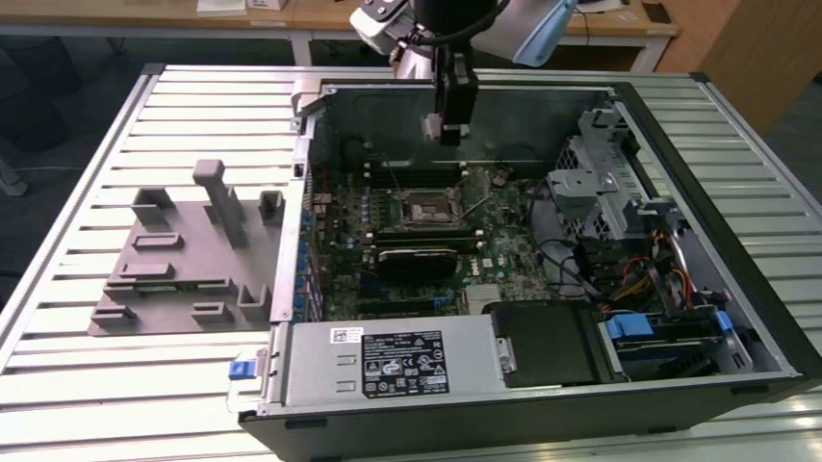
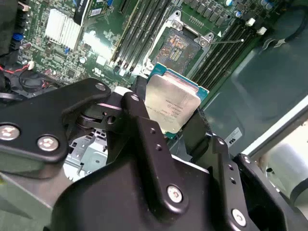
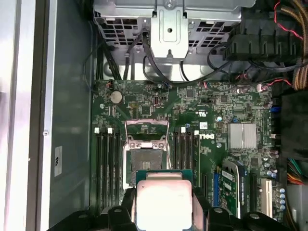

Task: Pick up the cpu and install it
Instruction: 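Place the cpu into insertion slot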

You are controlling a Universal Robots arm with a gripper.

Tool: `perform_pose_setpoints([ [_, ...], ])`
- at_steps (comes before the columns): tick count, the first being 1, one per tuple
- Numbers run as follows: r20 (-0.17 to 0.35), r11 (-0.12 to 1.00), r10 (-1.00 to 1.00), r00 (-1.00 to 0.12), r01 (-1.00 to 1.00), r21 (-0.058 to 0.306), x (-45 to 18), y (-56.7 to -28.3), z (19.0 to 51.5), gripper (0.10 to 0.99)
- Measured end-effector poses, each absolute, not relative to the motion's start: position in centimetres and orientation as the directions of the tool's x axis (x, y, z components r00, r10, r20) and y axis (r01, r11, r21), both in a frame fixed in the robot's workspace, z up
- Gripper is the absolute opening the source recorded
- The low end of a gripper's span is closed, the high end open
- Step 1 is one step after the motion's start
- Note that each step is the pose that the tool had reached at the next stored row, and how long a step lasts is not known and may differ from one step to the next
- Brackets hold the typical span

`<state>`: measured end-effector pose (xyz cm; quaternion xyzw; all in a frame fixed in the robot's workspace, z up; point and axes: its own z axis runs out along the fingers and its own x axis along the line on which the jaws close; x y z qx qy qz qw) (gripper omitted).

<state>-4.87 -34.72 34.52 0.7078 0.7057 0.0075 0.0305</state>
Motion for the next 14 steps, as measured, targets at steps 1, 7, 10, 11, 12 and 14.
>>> perform_pose_setpoints([
  [1,-0.032,-0.002,0.999,0.004,0.999,0.054,-4.9,-34.7,34.3,0.545],
  [7,-0.032,-0.002,0.999,0.004,0.999,0.054,-4.9,-34.7,33.2,0.545],
  [10,-0.032,-0.002,0.999,0.004,0.999,0.054,-4.9,-34.7,32.6,0.545],
  [11,-0.032,-0.002,0.999,0.004,0.999,0.054,-4.9,-34.7,32.4,0.545],
  [12,-0.032,-0.002,0.999,0.004,0.999,0.054,-4.9,-34.7,32.2,0.545],
  [14,-0.032,-0.002,0.999,0.004,0.999,0.054,-4.9,-34.7,31.9,0.545],
])
